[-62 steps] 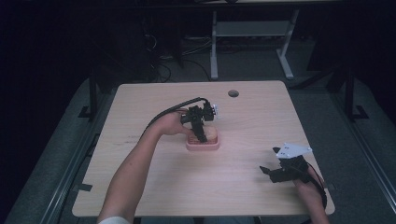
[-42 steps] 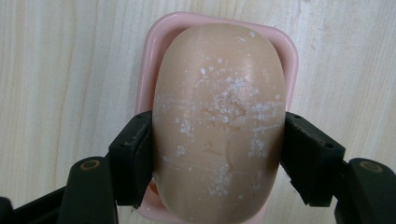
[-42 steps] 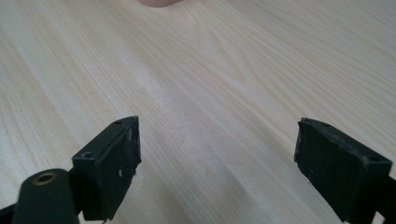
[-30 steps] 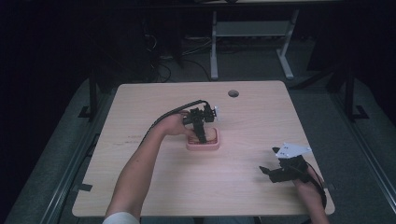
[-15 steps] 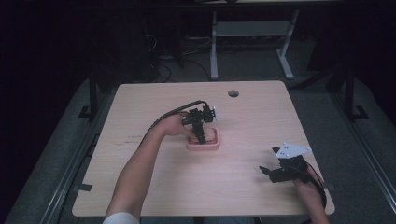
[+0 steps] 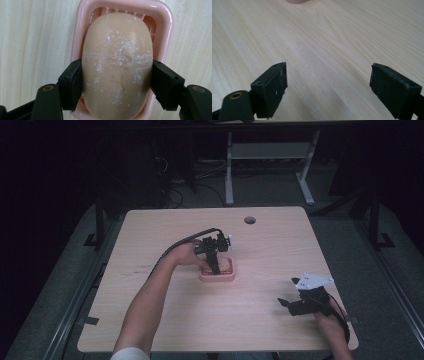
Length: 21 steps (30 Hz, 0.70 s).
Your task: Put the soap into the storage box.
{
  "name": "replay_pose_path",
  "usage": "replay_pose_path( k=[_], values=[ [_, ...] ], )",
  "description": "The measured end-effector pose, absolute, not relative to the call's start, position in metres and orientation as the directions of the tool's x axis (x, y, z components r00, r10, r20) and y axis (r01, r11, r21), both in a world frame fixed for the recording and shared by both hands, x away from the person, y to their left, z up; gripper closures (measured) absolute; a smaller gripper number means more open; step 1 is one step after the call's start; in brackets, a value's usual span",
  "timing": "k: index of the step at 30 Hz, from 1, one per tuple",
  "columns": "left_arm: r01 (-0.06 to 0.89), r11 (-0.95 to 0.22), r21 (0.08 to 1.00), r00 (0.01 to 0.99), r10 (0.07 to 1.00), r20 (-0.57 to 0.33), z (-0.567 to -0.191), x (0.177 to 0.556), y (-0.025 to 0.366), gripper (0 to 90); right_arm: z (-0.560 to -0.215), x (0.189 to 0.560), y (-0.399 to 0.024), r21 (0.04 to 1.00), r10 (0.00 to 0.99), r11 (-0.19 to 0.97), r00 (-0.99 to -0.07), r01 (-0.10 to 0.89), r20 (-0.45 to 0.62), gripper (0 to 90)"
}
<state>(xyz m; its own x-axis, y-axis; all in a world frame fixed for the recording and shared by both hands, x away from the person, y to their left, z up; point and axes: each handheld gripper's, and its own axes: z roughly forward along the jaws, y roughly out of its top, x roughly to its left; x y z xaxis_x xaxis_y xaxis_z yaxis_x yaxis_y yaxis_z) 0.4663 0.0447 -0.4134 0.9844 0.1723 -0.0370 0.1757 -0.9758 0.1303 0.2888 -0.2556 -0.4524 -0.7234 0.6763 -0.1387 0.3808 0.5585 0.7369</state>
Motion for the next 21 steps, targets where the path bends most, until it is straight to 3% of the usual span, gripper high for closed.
replay_pose_path(
  k=[21],
  values=[
    [0.178, -0.977, 0.121, 0.984, 0.175, -0.033, -0.4134, 0.465, 0.0449, 31.5, -0.4524, 0.289, -0.2557, 0.737, 0.676, 0.558, -0.724, 0.38, -0.138, 14.0]
  ],
)
